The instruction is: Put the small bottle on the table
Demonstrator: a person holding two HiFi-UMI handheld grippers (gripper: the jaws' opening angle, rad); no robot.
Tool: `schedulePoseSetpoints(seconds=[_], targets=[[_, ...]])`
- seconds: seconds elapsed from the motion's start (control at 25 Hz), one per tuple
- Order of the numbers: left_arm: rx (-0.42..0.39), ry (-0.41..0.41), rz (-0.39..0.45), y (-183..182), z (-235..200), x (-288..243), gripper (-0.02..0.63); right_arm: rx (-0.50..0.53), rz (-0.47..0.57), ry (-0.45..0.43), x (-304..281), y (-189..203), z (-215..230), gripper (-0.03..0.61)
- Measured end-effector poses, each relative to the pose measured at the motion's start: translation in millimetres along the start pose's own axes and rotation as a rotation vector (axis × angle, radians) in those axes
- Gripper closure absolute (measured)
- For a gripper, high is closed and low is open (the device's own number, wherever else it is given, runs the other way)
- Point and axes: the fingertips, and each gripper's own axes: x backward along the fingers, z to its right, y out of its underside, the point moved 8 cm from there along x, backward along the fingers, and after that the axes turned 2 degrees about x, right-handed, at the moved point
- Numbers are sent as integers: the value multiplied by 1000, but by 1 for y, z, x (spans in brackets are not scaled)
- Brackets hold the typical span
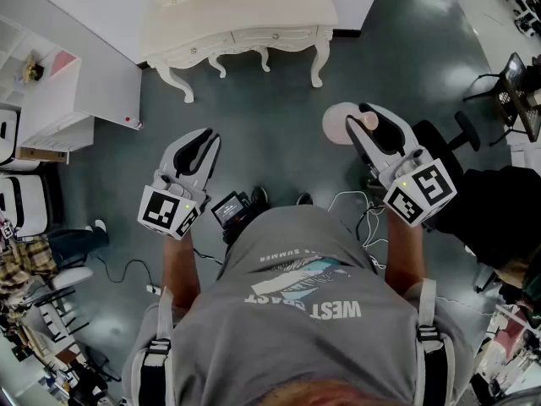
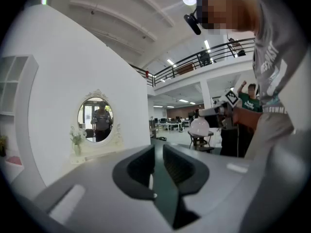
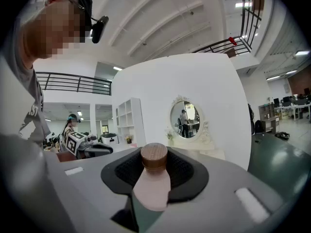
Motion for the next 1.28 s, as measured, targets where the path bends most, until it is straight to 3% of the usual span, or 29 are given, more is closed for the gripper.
schedulePoseSetpoints(seconds=[0.76,1.28], targets=[[-3,-64,-24,1,55,-20,560,-17,-4,-88,29,15,40,439],[4,-99,-39,6,55,-15,560,-36,-4,-137,14,18,45,439]])
